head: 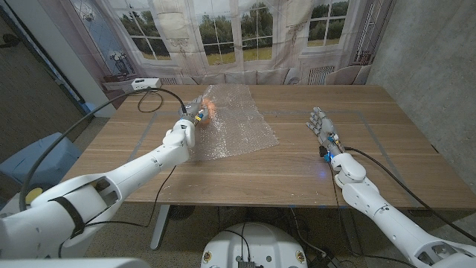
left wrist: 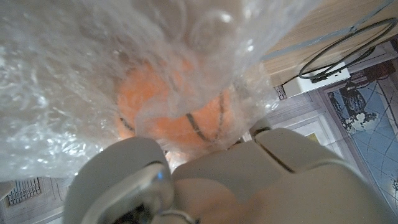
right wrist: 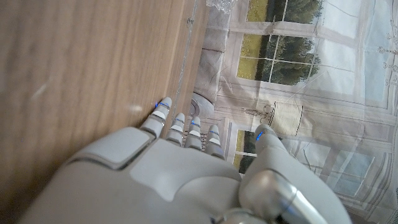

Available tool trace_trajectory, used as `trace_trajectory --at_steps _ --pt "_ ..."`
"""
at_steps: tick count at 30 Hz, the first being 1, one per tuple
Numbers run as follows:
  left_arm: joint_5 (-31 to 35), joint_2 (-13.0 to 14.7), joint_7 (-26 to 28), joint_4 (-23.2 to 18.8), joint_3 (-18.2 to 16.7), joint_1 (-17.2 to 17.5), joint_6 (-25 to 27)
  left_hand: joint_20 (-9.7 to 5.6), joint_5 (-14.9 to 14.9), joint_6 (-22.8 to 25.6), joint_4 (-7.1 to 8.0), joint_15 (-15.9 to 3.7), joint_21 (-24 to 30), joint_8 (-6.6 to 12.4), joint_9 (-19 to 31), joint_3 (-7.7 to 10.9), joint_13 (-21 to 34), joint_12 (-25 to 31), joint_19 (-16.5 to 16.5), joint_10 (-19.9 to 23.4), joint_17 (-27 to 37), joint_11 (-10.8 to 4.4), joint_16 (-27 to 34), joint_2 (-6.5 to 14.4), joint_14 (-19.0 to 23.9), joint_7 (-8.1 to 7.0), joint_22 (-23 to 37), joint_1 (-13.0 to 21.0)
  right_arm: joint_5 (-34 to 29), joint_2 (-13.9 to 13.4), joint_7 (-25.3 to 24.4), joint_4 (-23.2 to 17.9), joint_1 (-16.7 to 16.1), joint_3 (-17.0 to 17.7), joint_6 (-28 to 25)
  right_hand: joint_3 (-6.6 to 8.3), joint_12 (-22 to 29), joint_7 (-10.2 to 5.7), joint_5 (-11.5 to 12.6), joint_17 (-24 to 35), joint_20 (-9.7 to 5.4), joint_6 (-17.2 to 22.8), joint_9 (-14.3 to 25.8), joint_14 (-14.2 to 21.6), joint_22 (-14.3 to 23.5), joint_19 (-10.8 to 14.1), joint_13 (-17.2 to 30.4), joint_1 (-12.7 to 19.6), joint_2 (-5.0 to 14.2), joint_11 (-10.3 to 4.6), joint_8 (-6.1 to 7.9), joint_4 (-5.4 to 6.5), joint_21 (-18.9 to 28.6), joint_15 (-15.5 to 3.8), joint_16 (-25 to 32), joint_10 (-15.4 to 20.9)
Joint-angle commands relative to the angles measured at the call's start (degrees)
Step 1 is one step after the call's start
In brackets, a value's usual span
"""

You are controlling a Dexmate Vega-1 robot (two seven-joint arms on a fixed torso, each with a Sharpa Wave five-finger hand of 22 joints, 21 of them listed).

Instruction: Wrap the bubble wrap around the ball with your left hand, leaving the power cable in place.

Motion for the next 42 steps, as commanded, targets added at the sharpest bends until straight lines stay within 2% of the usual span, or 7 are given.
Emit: trace_trajectory --at_steps 1,3,5,9,15,24,42 --pt "-4.21 -3.86 -7.18 8.71 4.90 -6.01 -0.37 -5.26 -0.03 0.84 -26.52 -1.76 2.12 1.39 0.41 -24.06 0.43 1.73 9.27 6.64 0.03 4.13 1.21 -2.90 7.50 3.90 0.00 10.17 -0.67 -0.34 -1.06 -0.83 -0.11 -0.08 -0.70 0.09 0.33 -0.27 0.16 0.19 0.27 0.44 0.27 0.47 0.26 0.27 0.18 -0.32 0.13 0.05 0.32 0.09 0.21 0.12 0.35 0.73" --pt "-5.24 -4.55 -5.04 10.20 4.49 -5.87 -1.68 -7.90 -0.70 4.88 -26.47 -3.63 2.63 2.60 0.47 -23.26 0.57 3.01 12.50 11.01 0.14 3.96 1.74 -1.98 11.62 4.99 0.00 13.87 -0.86 -0.47 -1.24 -0.98 -0.02 -0.15 -0.97 0.09 0.39 -0.28 0.17 0.20 0.29 0.46 0.27 0.66 0.26 0.27 0.18 -0.36 0.14 0.02 0.31 0.10 0.20 0.13 0.40 0.96" --pt "-6.76 -5.40 -1.26 11.51 3.24 -5.16 -3.38 -9.95 -1.88 15.96 -26.56 -7.45 3.32 5.81 0.67 -21.40 0.76 4.72 15.98 17.33 0.31 2.71 2.76 0.69 17.83 5.13 0.15 19.28 -1.00 -0.52 -1.37 -1.02 0.12 -0.20 -1.14 0.10 0.44 -0.27 0.17 0.20 0.38 0.43 0.27 0.87 0.26 0.27 0.19 -0.39 0.14 0.14 0.29 0.11 0.18 0.21 0.45 1.14" --pt "-7.44 -6.38 8.66 12.48 1.74 -3.23 -6.07 -13.03 -2.15 33.77 -26.44 -12.77 6.07 10.33 1.05 -17.37 0.81 9.29 22.19 33.51 0.23 -2.94 5.43 5.24 33.89 2.61 0.69 24.99 -0.95 -0.33 -1.20 -0.51 0.60 -0.27 -1.22 0.11 0.51 -0.29 0.18 0.22 0.50 0.47 0.27 1.09 0.26 0.33 0.20 -0.44 0.14 0.34 0.29 0.12 0.19 0.25 0.50 1.43" --pt "-6.92 -8.11 19.73 15.18 1.46 -2.37 -9.07 -16.97 -1.81 56.02 -26.49 -15.83 13.08 15.78 1.89 -10.28 1.17 13.45 30.11 50.05 0.64 -7.16 6.92 8.66 51.96 1.38 2.11 31.35 -1.03 0.17 -0.95 0.77 1.46 -0.49 -1.10 0.14 0.52 -0.25 0.18 0.24 0.49 0.44 0.28 1.38 0.26 0.39 0.21 -0.53 0.16 0.38 0.26 0.15 0.19 0.27 0.54 1.63" --pt "-8.67 -8.41 26.46 16.21 0.34 -1.95 -13.81 -20.50 -2.74 58.74 -26.89 -16.45 17.63 15.24 2.03 -9.04 3.78 14.72 32.92 52.59 2.66 -4.03 9.48 7.64 59.76 4.32 3.23 34.90 -1.22 0.27 -0.98 1.27 1.84 -0.60 -1.05 0.16 0.50 -0.29 0.19 0.27 0.49 0.48 0.28 1.54 0.26 0.55 0.23 -0.63 0.16 0.33 0.25 0.17 0.21 0.21 0.52 1.78" --pt "-12.68 -6.21 31.47 7.55 -4.95 1.80 -21.94 -20.83 -2.37 60.22 -26.83 -16.28 21.02 14.97 2.46 -9.97 6.48 15.71 33.40 53.49 5.02 -1.89 11.28 6.92 61.90 6.63 4.39 37.40 -1.17 -0.20 -0.21 0.99 2.07 -0.40 -0.50 0.31 0.34 -0.32 0.21 0.29 0.47 0.50 0.28 1.63 0.26 0.66 0.25 -0.70 0.28 0.38 0.22 0.17 0.19 0.23 0.37 1.79"
